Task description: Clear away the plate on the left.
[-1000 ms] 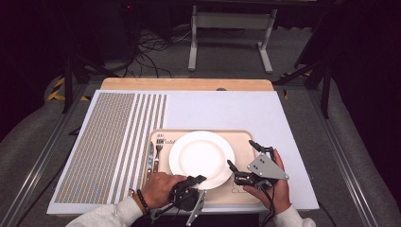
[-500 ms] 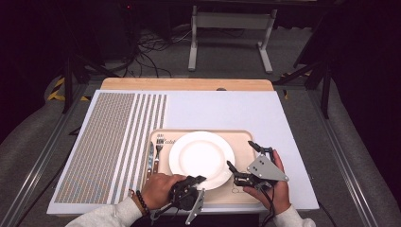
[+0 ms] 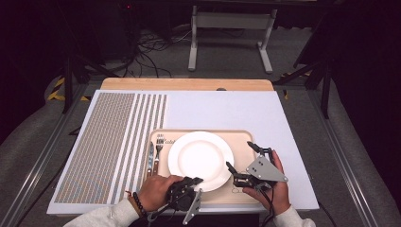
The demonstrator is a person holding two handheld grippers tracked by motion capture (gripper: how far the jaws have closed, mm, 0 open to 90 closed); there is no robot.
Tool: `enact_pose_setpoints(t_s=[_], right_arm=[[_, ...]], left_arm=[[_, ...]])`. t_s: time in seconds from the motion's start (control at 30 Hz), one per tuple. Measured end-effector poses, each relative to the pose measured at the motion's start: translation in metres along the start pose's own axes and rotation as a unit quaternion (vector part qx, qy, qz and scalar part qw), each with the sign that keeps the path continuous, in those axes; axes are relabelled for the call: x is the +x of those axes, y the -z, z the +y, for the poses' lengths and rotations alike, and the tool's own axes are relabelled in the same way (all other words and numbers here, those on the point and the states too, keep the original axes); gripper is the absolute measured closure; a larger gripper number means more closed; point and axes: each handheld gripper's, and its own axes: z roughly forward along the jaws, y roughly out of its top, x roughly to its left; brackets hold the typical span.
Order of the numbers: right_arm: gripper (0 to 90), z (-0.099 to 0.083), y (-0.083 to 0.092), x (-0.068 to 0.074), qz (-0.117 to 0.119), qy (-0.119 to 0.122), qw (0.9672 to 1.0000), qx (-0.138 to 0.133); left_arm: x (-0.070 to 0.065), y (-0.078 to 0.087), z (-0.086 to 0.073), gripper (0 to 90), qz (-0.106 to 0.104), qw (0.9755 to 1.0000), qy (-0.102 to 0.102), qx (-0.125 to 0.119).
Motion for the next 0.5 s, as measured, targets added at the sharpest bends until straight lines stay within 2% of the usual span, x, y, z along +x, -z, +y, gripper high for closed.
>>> enact_pose_setpoints(t_s=[0.2,0.27,0.5], right_arm=[[12.2,0.0,0.0,0.0,0.001,0.001,1.0,0.002],[12.3,-0.001,-0.001,0.0,0.001,0.002,1.0,0.004],[12.3,-0.002,-0.001,0.0,0.001,0.0,1.0,0.006]], left_arm=[[0.0,0.005,-0.004,74.3,-0.009,0.9999,0.007,0.002],[0.001,0.007,-0.006,73.3,-0.013,0.9998,0.016,-0.001],[0.004,0.014,-0.009,70.0,-0.025,0.9992,0.027,-0.016]])
